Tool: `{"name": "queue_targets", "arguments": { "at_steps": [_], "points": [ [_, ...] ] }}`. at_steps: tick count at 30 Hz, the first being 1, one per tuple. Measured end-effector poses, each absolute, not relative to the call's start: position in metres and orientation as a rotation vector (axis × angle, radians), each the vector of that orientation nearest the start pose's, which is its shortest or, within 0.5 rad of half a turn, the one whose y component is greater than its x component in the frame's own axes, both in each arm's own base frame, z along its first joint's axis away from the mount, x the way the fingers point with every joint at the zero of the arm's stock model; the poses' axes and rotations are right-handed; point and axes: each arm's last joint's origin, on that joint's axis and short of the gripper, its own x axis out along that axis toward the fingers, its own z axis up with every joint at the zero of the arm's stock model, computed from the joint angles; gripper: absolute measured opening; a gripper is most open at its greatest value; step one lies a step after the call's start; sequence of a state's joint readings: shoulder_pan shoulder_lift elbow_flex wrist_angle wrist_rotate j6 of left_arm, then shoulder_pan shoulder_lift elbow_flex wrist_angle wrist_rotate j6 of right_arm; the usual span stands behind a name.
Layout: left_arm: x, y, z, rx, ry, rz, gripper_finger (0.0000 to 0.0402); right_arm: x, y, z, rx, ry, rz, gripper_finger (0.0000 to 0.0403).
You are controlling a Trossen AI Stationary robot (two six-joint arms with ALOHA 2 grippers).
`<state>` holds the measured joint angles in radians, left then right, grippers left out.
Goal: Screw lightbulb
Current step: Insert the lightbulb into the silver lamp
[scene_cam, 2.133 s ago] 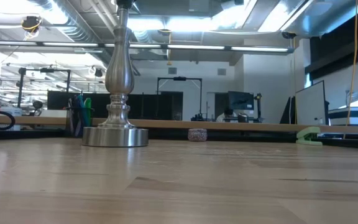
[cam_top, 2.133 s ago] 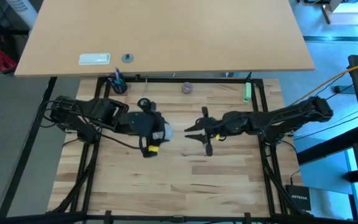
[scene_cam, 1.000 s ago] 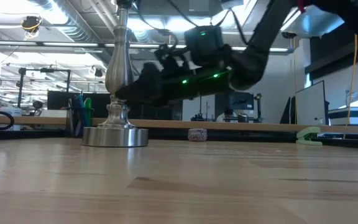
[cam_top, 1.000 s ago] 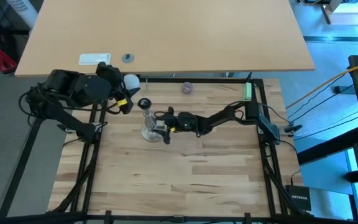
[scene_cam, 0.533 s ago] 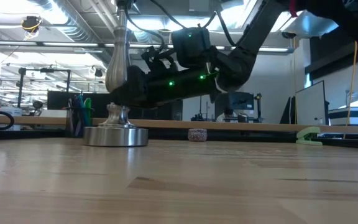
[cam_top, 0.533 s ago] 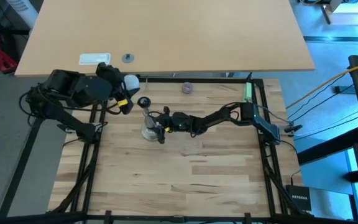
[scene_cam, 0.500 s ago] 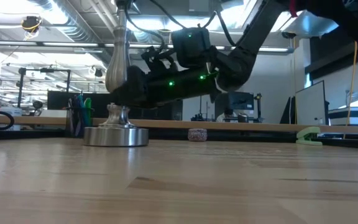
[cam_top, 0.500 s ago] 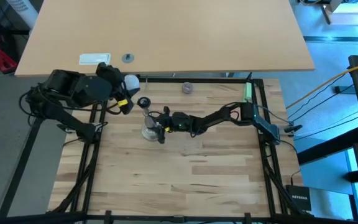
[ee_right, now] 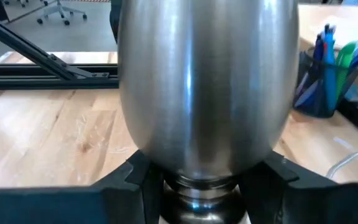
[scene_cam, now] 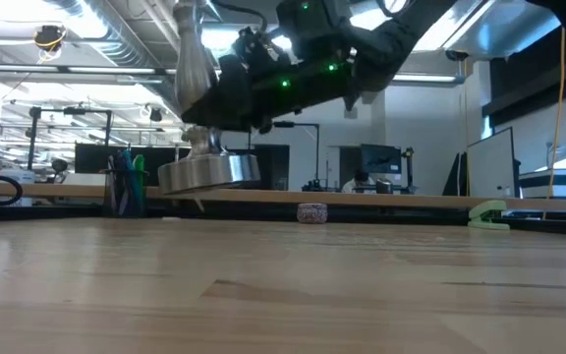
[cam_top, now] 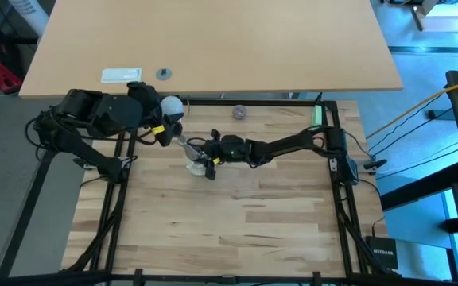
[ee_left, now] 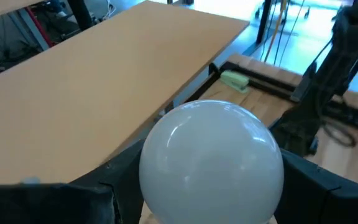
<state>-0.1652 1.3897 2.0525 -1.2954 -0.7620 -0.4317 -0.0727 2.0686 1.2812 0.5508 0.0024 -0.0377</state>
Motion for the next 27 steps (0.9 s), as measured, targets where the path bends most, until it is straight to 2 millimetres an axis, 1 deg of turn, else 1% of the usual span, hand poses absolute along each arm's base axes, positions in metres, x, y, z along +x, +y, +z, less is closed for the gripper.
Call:
{"name": "queue_targets", "arguments": {
  "at_steps": [3,7,12,15,27],
  "points": [
    [0.196,-0.015,0.512,-0.14,0.414,0.667,0.0249,0.454,-0.029,0.181,0.002,0.236,-0.055,0.0162],
    [0.179,-0.015,0.52,-0.189,0.353,0.649,0.0249,0.455,-0.023,0.182,0.004,0.226,-0.049,0.0162],
    [0.164,-0.014,0.525,-0.231,0.32,0.642,0.0249,0.455,-0.023,0.184,0.024,0.205,-0.059,0.0162],
    [0.163,-0.014,0.525,-0.232,0.318,0.643,0.0249,0.456,-0.023,0.187,0.027,0.179,-0.061,0.0162],
    [0.169,-0.015,0.522,-0.232,0.334,0.648,0.0249,0.456,-0.025,0.187,0.044,0.176,-0.084,0.0162]
  ]
}}
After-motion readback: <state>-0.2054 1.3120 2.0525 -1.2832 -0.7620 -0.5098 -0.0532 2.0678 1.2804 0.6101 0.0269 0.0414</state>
